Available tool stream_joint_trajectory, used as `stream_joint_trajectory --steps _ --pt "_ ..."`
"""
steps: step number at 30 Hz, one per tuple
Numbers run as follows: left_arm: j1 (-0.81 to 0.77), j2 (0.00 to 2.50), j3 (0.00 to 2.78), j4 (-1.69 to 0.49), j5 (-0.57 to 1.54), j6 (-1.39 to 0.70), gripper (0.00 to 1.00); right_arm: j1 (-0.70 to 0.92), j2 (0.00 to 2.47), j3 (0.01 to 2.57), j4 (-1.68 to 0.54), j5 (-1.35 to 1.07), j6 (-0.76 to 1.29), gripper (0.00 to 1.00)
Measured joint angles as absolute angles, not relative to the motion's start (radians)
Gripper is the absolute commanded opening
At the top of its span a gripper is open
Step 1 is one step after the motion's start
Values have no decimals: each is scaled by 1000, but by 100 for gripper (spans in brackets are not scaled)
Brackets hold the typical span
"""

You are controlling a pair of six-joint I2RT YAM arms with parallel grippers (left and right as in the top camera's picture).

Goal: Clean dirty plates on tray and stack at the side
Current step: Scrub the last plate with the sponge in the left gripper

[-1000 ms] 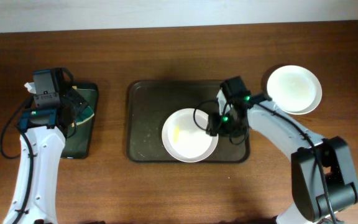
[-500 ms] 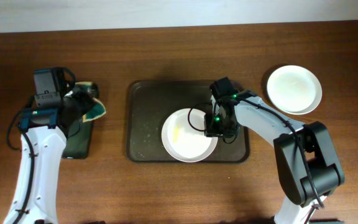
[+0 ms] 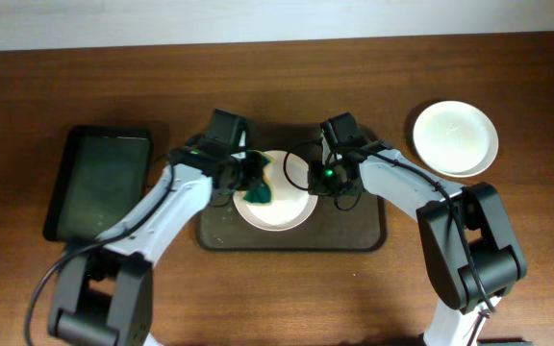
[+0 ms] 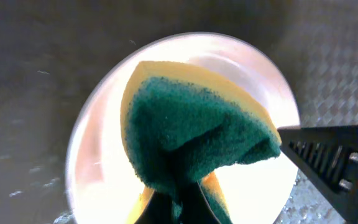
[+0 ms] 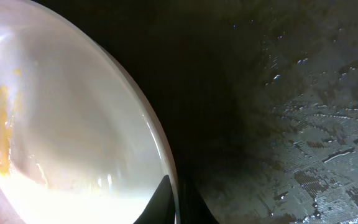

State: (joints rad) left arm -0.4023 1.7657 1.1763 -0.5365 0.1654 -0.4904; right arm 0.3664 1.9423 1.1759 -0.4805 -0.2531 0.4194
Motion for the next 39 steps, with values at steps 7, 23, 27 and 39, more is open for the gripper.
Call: stream_joint_trajectory --steps 7,23,27,39 --pt "-460 1890 1176 -403 164 -496 0 366 1942 1176 -480 -253 419 4" --pt "-458 1908 1407 -762 -446 -502 0 379 1940 1159 -455 -253 423 4" --pt "-461 1908 1397 -677 -82 -501 0 379 1940 1159 -455 -253 422 4" --pt "-478 1908 1278 -747 -345 -532 0 381 1940 1161 -463 -256 416 4"
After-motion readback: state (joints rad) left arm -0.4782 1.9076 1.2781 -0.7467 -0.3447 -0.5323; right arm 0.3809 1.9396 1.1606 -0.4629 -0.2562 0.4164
